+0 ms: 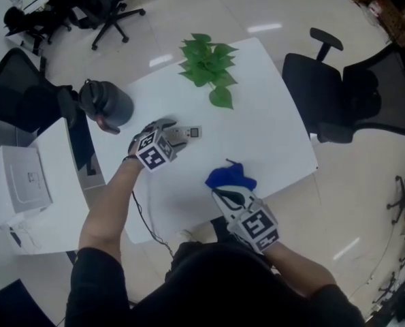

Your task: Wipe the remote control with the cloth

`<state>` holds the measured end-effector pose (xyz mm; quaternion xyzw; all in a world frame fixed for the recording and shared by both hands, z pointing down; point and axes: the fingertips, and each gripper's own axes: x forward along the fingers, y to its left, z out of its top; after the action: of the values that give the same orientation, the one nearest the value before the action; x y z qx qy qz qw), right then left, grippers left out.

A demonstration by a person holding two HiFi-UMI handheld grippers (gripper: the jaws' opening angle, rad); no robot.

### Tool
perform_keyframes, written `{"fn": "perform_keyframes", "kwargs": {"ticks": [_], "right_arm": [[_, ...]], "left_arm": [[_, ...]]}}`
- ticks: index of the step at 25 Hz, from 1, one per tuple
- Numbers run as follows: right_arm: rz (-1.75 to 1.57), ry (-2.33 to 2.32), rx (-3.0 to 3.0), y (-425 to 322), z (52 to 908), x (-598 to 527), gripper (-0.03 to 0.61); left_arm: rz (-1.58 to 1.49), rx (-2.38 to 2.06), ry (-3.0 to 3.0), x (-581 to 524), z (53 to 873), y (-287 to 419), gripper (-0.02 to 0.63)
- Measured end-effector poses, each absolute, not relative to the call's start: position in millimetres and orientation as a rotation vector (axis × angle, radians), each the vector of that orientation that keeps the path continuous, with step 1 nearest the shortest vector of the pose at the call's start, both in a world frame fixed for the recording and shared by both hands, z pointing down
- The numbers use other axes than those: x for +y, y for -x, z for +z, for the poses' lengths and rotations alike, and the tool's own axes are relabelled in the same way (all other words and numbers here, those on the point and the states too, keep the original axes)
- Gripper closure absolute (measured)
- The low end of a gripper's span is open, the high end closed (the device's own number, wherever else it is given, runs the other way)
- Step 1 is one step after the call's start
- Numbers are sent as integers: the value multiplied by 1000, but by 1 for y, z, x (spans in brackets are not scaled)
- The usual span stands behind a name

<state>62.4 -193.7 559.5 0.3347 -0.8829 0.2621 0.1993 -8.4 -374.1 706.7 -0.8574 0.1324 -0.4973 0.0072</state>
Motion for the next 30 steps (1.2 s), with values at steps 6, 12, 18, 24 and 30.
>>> {"fn": "perform_keyframes", "kwargs": {"ticks": [6, 12, 18, 24, 30], "right_arm": [[762, -936, -2448, -75, 573, -198, 574], [772, -927, -2449, -75, 577, -198, 574], [742, -957, -2444, -83, 576, -203, 574], [669, -1011, -2395, -98, 582, -205, 572], [470, -961, -2275, -113, 612, -203, 519]], "left_arm": [[-1572, 325, 2774, -375, 729, 3, 295], [-1568, 314, 2763, -366, 727, 1, 364], [-1638, 408, 2724, -359, 727, 3, 407], [-1647, 594, 2714, -360, 721, 5, 411], [-1492, 836, 2754, -347, 680, 7, 411]]}}
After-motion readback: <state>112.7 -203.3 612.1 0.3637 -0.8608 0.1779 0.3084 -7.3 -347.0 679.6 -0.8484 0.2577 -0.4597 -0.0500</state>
